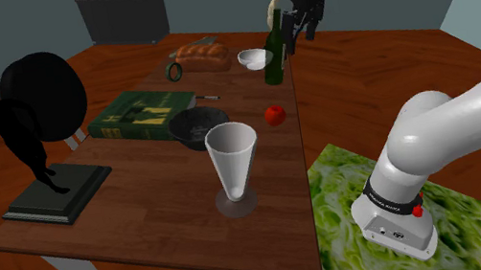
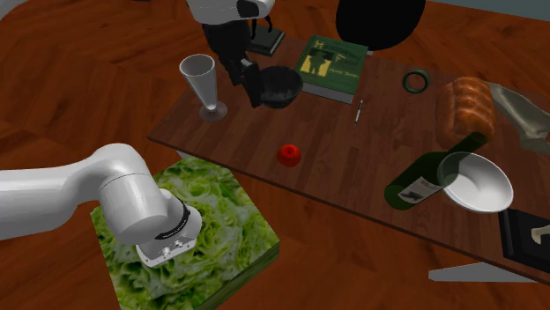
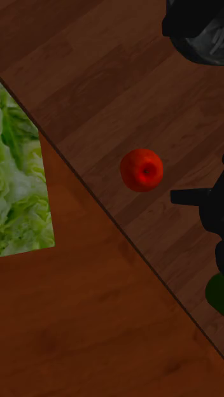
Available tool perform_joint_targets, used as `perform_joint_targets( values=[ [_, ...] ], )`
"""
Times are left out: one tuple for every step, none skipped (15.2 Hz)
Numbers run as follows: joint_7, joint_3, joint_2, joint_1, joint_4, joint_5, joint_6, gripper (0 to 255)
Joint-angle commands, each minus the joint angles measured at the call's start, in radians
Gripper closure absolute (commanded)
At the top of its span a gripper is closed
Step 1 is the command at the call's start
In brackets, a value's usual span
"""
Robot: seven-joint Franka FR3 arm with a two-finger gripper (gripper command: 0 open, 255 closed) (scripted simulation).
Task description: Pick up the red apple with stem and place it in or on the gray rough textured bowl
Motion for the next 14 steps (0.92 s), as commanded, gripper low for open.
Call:
perform_joint_targets(
  values=[
    [0.0, 0.0, 0.0, 0.0, 0.0, 0.0, 0.0, 0],
    [-0.016, -0.01, 0.005, 0.003, -0.029, -0.006, 0.036, 0],
    [-0.033, -0.019, 0.012, 0.006, -0.056, -0.011, 0.073, 0],
    [-0.049, -0.029, 0.021, 0.009, -0.082, -0.017, 0.11, 0],
    [-0.065, -0.039, 0.031, 0.012, -0.106, -0.023, 0.148, 0],
    [-0.081, -0.049, 0.043, 0.015, -0.129, -0.029, 0.185, 0],
    [-0.097, -0.058, 0.057, 0.017, -0.151, -0.035, 0.224, 0],
    [-0.112, -0.068, 0.072, 0.019, -0.172, -0.041, 0.263, 0],
    [-0.128, -0.078, 0.09, 0.021, -0.191, -0.046, 0.302, 0],
    [-0.144, -0.088, 0.109, 0.022, -0.208, -0.052, 0.341, 0],
    [-0.16, -0.097, 0.131, 0.024, -0.224, -0.058, 0.381, 0],
    [-0.176, -0.107, 0.154, 0.026, -0.238, -0.063, 0.421, 0],
    [-0.191, -0.117, 0.179, 0.027, -0.251, -0.069, 0.462, 0],
    [-0.207, -0.126, 0.206, 0.029, -0.263, -0.074, 0.502, 0]
  ],
)
